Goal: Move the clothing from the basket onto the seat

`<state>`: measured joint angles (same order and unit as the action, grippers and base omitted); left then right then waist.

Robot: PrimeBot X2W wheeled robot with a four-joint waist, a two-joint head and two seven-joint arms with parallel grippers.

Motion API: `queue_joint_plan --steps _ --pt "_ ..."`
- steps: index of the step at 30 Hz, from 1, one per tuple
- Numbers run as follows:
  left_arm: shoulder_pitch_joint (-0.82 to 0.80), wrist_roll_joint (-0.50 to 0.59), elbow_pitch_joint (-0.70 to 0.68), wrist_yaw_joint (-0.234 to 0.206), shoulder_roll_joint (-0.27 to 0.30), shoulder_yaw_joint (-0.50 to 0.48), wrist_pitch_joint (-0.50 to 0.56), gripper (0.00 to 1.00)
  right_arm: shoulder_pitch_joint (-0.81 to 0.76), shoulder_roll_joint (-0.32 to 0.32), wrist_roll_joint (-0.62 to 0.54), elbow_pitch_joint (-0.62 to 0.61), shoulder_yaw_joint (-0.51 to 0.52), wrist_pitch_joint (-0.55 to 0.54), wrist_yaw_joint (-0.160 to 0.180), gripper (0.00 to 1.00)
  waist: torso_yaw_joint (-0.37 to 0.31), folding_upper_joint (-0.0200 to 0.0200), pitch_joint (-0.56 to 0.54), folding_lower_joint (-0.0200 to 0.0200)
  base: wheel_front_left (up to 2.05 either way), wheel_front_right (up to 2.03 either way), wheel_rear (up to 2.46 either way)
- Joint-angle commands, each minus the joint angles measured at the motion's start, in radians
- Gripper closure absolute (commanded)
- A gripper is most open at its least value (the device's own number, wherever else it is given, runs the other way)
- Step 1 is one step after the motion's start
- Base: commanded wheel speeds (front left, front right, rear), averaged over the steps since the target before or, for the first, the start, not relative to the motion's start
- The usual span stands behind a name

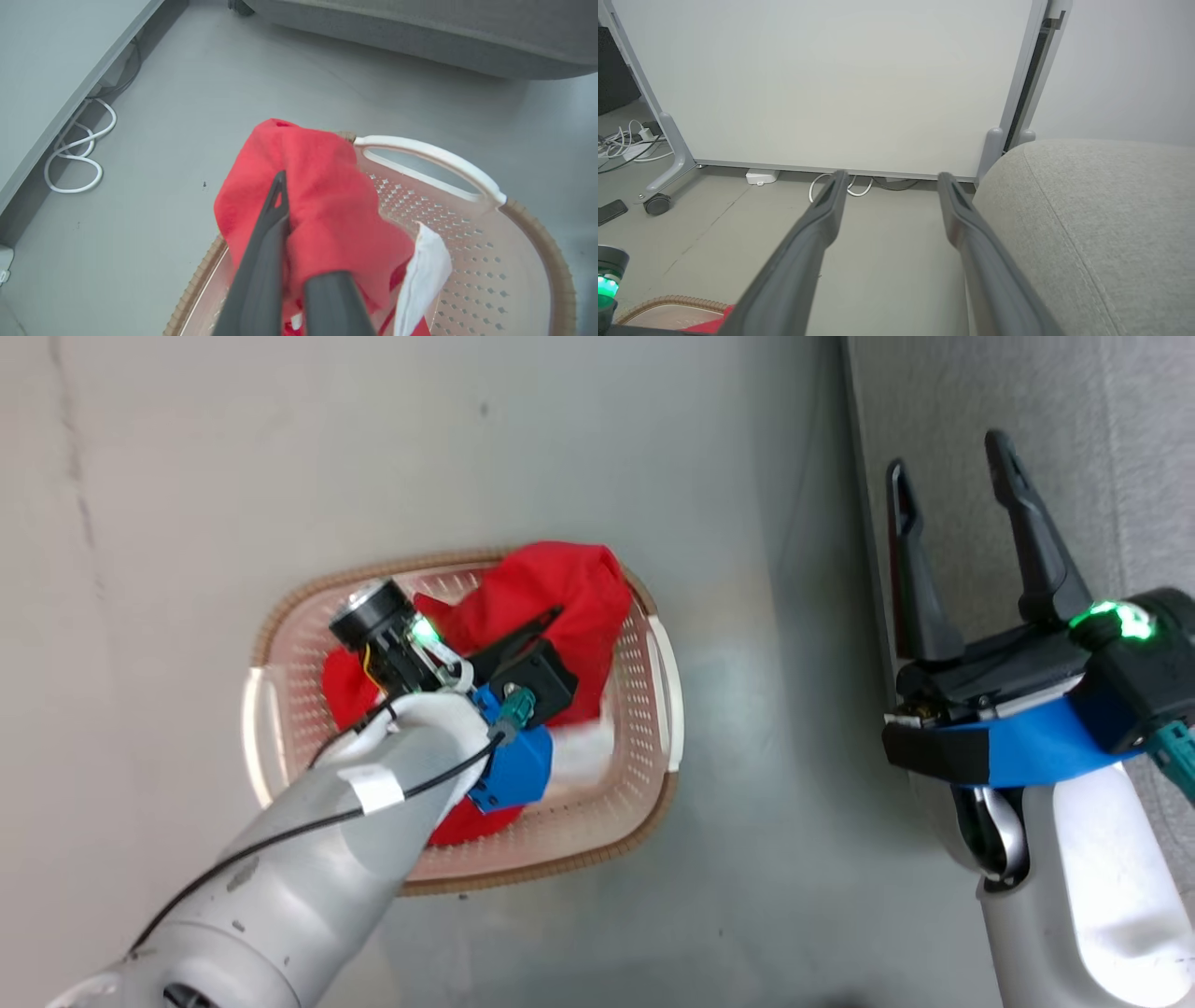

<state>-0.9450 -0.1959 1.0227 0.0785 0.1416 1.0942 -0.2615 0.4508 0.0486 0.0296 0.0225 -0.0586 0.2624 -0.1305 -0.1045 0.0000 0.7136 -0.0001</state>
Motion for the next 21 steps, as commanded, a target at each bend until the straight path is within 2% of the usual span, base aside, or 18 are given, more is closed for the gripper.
queue_joint_plan --steps 1,18,21 --pt "0.028 -0.013 -0.034 -0.009 0.005 -0.02 -0.005 1.0 -0.024 0.003 -0.006 0.009 0.005 0.004 0.0 0.0 0.03 0.0 -0.085 0.0001 0.0 0.0 0.0" --pt "0.217 -0.083 -0.308 -0.05 0.045 -0.239 -0.005 1.0 -0.166 0.003 0.007 0.06 0.007 0.004 0.0 0.0 0.074 0.0 -0.385 0.0001 0.0 0.0 0.0" --pt "0.233 -0.082 -0.342 -0.046 0.047 -0.275 -0.005 1.0 -0.191 0.003 0.014 0.068 0.007 0.004 0.0 0.0 0.078 0.0 -0.435 0.0001 0.0 0.0 0.0"
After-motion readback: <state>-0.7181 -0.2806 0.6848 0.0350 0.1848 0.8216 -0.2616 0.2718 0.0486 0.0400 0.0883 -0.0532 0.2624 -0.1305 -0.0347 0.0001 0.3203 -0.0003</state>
